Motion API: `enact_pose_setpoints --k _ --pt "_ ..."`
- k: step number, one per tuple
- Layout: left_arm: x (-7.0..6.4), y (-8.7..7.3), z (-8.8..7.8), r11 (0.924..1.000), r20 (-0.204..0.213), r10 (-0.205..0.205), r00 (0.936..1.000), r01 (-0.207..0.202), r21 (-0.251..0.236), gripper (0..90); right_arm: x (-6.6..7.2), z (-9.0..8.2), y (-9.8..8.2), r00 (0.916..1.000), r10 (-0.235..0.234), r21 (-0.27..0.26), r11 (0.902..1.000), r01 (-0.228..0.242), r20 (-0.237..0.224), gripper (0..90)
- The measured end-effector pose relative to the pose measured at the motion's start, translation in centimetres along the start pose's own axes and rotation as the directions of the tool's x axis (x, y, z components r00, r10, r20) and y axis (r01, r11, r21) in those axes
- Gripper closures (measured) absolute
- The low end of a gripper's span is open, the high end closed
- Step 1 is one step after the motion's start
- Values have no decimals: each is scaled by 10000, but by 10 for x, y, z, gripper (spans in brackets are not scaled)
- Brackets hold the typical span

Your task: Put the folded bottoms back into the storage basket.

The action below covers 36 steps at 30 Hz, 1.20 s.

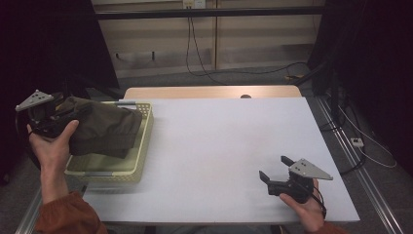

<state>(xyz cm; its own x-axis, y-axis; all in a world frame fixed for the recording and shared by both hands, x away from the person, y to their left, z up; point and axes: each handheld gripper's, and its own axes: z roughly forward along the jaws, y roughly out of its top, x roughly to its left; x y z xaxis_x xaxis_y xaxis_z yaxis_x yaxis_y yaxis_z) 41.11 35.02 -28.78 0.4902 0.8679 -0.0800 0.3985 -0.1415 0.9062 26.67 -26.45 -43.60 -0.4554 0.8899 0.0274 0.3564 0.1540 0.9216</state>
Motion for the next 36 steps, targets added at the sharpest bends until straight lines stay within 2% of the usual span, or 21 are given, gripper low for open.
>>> enact_pose_setpoints --k 5,8,12,16,22,27,29,32,36 --pt "2 -4 6 9941 491 413 9979 -459 982 862 0 0 0 10000 3 -2 10000 -3 -4 72" --pt "3 -7 10 9927 318 378 9988 -411 1136 861 0 0 0 10000 5 -3 10000 -5 0 72" --pt "10 -13 14 9908 337 113 9994 -157 1341 861 0 0 0 10000 18 -10 10000 -18 -11 72" --pt "20 -20 17 9856 399 -251 9989 181 1682 861 0 0 0 10000 31 -11 10000 -31 -8 71" --pt "30 -30 20 9726 395 -593 9975 488 2273 861 0 0 0 10000 34 -18 10000 -34 -6 72" --pt "30 -32 25 9677 273 -584 9979 499 2472 861 0 0 0 10000 43 -17 10000 -43 -8 71" --pt "30 -33 28 9657 -45 -510 9987 505 2547 861 0 0 0 10000 48 -21 10000 -48 7 72" --pt "31 -35 34 9639 -182 -657 9977 681 2576 861 1 1 0 10000 15 -14 10000 -15 -16 72" --pt "32 -40 42 9549 -626 -712 9955 861 2843 861 0 0 0 10000 58 -21 10000 -58 4 72"
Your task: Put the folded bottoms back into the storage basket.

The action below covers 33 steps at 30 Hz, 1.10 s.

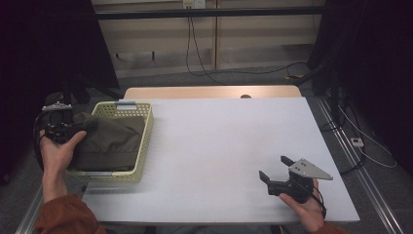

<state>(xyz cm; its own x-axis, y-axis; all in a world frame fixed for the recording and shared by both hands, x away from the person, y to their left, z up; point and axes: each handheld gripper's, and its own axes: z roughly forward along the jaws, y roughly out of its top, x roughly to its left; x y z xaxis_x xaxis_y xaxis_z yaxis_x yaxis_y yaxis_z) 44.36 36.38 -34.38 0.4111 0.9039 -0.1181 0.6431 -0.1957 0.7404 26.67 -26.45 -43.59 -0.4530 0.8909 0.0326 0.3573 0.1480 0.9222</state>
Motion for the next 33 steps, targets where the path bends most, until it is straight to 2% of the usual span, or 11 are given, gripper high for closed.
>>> enact_pose_setpoints --k 7,14,19,25,29,33 --pt "3 -3 7 9995 -320 -254 9992 260 160 860 0 0 0 10000 -44 15 10000 44 -12 71" --pt "4 -2 15 9991 -695 -297 9971 316 269 859 0 0 0 10000 -38 21 10000 38 -21 71" --pt "5 -3 21 9987 -736 -422 9964 443 264 859 0 0 0 10000 -31 24 10000 31 -3 71" --pt "6 -6 26 9967 -817 -476 9955 527 616 858 0 0 0 10000 -34 23 10000 34 -13 71" --pt "8 -8 29 9928 -982 -599 9934 695 977 859 0 0 0 10000 -32 16 10000 32 -10 71" --pt "9 -10 34 9906 -1115 -770 9908 887 1041 859 0 0 0 10000 -40 29 10000 40 -7 71"
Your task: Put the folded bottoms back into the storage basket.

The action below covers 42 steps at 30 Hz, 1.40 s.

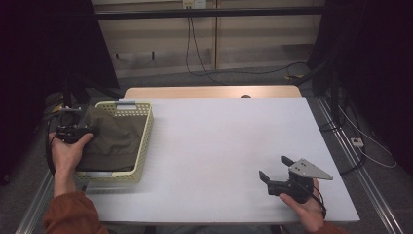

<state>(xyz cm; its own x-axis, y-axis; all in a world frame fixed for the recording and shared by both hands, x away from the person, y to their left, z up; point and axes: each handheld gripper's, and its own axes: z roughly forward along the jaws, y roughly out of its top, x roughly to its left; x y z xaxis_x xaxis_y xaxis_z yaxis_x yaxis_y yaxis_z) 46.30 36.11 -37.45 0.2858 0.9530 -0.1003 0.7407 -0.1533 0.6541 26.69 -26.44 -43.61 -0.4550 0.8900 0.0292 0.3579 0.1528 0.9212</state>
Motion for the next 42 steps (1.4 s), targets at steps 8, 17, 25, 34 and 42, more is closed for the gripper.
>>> enact_pose_setpoints --k 8,17,25,34,42 --pt "-6 3 12 9990 -159 448 9989 -447 71 858 0 0 0 10000 28 -14 10000 -28 -8 71" --pt "-1 -1 16 9989 -218 318 9993 -310 365 853 0 0 0 10000 35 0 10000 -35 -2 72" --pt "2 -5 18 9959 -415 109 9991 -71 905 842 0 0 0 10000 92 14 10000 -92 -3 72" --pt "6 -5 10 9957 -193 185 9996 -167 907 807 0 1 0 10000 75 18 10000 -75 -27 72" --pt "13 -5 -12 9984 126 -452 9989 456 -328 638 0 0 0 10000 88 31 10000 -88 -1 72"
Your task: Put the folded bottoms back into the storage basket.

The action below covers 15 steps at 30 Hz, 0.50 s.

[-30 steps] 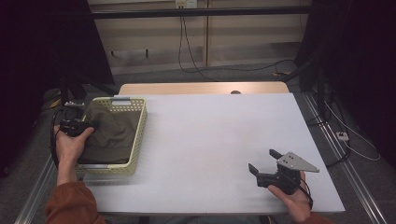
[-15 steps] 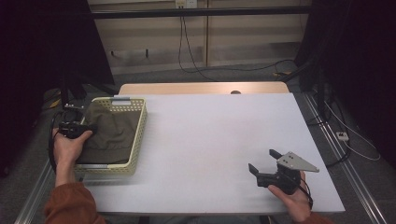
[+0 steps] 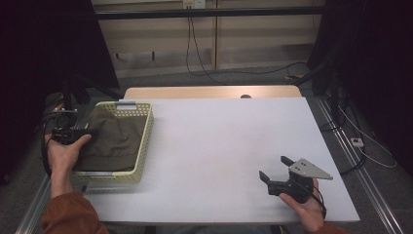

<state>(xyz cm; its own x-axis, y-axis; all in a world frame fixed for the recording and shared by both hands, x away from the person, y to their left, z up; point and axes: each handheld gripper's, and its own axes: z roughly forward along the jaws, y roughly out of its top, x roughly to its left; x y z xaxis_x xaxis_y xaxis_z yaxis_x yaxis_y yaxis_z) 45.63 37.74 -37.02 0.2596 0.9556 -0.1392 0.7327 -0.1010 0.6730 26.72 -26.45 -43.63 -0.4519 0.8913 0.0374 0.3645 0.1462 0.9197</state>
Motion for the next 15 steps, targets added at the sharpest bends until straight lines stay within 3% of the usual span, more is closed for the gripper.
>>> enact_pose_setpoints --k 3,9,13,15 --pt "4 1 -9 9973 94 -316 9995 322 -662 491 0 -1 0 10000 -50 -16 10000 50 -1 72" --pt "1 8 -24 9868 505 -240 9984 318 -1586 268 0 0 0 10000 -36 -5 10000 36 -4 73" --pt "-9 15 -30 9753 632 92 9980 50 -2207 230 0 0 0 10000 -44 -15 10000 44 -1 73" --pt "-16 18 -31 9731 647 319 9974 -162 -2299 222 0 0 0 10000 -44 -12 10000 44 -8 73"
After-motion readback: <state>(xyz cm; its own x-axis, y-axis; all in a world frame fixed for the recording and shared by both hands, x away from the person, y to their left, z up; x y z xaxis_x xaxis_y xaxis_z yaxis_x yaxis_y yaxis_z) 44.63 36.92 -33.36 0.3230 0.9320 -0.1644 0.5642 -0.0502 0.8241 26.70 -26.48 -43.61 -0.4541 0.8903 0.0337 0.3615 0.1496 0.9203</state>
